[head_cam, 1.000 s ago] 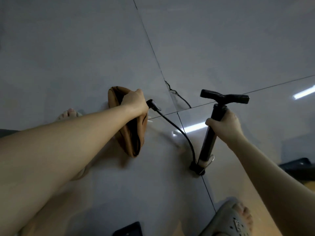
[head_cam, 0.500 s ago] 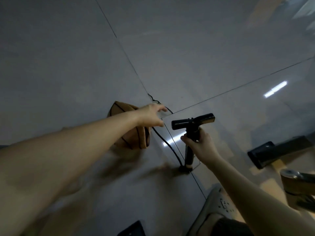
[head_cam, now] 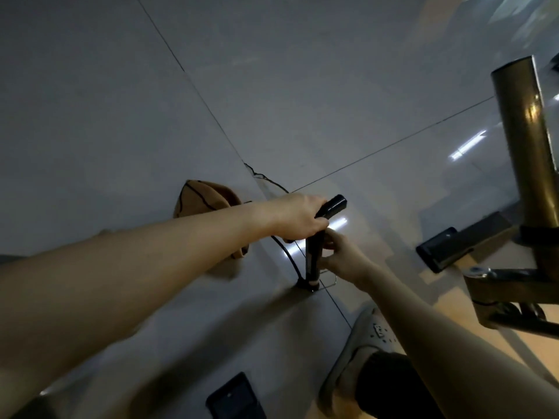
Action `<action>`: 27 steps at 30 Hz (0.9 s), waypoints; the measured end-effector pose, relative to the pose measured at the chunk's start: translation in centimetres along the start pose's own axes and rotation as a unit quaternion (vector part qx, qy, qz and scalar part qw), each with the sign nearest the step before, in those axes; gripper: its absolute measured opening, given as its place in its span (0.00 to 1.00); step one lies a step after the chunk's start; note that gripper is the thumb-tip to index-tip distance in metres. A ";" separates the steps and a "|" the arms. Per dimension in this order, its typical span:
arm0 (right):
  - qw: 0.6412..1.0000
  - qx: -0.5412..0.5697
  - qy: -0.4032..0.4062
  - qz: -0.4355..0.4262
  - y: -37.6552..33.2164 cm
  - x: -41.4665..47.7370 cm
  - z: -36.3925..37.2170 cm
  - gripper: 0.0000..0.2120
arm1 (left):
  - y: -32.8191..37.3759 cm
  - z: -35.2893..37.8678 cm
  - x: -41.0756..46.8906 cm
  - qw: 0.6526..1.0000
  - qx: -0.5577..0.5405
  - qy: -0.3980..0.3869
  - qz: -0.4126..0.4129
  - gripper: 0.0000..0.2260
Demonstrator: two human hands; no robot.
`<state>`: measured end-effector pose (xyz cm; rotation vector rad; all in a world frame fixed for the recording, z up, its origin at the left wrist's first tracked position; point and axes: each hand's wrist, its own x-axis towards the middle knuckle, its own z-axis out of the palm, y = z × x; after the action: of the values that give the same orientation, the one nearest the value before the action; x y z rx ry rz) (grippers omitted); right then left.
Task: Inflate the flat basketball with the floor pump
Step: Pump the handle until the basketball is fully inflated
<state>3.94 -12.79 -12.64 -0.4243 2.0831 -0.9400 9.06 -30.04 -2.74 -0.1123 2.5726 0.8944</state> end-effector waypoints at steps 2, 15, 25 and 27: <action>0.992 -0.035 -0.020 0.122 2.0 0.5 -0.5 0.29 | -0.2 0.0 -0.4 1.000 0.010 -0.011 0.010 0.09; 0.940 -0.274 -0.124 0.163 8.4 2.8 3.2 0.22 | -2.7 -1.3 -1.9 0.992 0.088 -0.053 0.070 0.04; 0.928 -0.355 -0.094 0.067 -16.1 -4.9 -7.9 0.17 | -1.6 1.1 -4.5 0.986 0.135 -0.065 0.072 0.13; 0.880 -0.446 -0.145 0.077 -17.9 -7.1 -5.6 0.26 | -1.9 1.6 -5.2 0.983 0.151 -0.067 0.076 0.12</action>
<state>3.68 -18.01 6.73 -0.7880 2.1146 0.2394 14.79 -30.83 -2.84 0.2262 2.5791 0.5311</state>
